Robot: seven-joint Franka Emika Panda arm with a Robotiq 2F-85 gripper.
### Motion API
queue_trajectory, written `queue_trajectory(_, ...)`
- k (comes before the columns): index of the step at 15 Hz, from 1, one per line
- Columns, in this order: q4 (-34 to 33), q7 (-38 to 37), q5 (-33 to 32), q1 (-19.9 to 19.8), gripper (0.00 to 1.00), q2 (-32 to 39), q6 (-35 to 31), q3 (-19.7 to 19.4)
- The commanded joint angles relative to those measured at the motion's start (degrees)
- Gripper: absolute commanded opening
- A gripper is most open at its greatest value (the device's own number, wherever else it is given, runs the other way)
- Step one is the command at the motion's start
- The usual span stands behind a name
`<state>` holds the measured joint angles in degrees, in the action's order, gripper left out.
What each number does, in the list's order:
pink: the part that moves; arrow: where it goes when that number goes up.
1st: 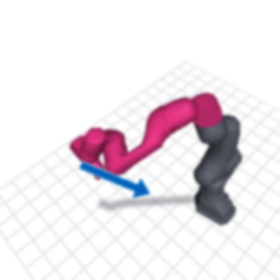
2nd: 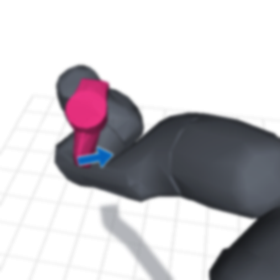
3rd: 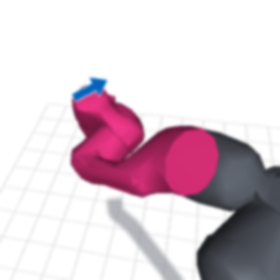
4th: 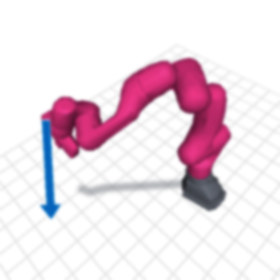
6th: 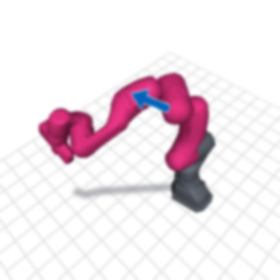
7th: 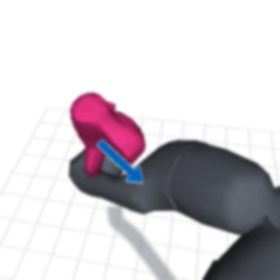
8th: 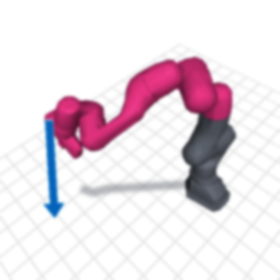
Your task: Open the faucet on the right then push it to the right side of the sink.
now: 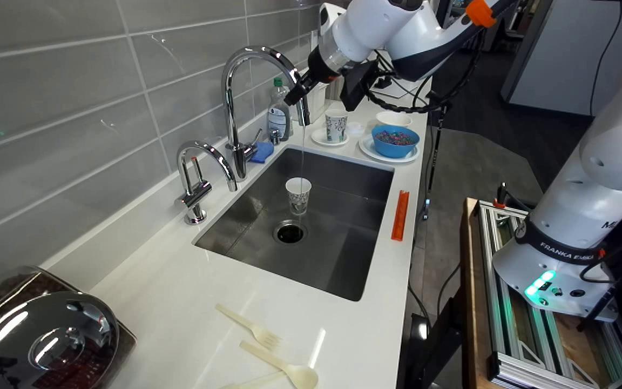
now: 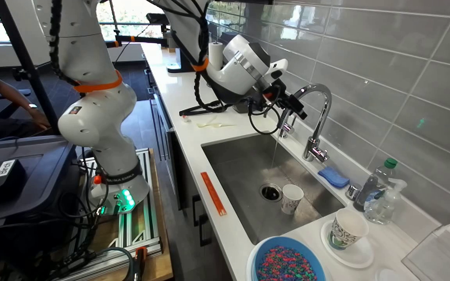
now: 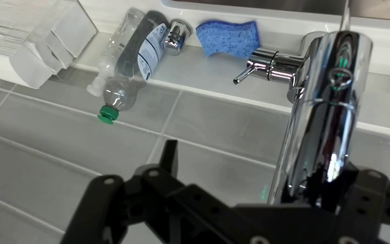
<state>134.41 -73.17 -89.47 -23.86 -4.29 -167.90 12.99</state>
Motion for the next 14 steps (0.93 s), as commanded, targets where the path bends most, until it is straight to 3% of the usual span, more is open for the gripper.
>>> queue_trajectory(1,-1.6,-4.9,-5.5,-0.7,1.0,0.9,-0.2,-0.6)
queue_trajectory(14,-5.7,-12.9,-15.3,-1.3,1.0,4.0,-0.2,-2.4)
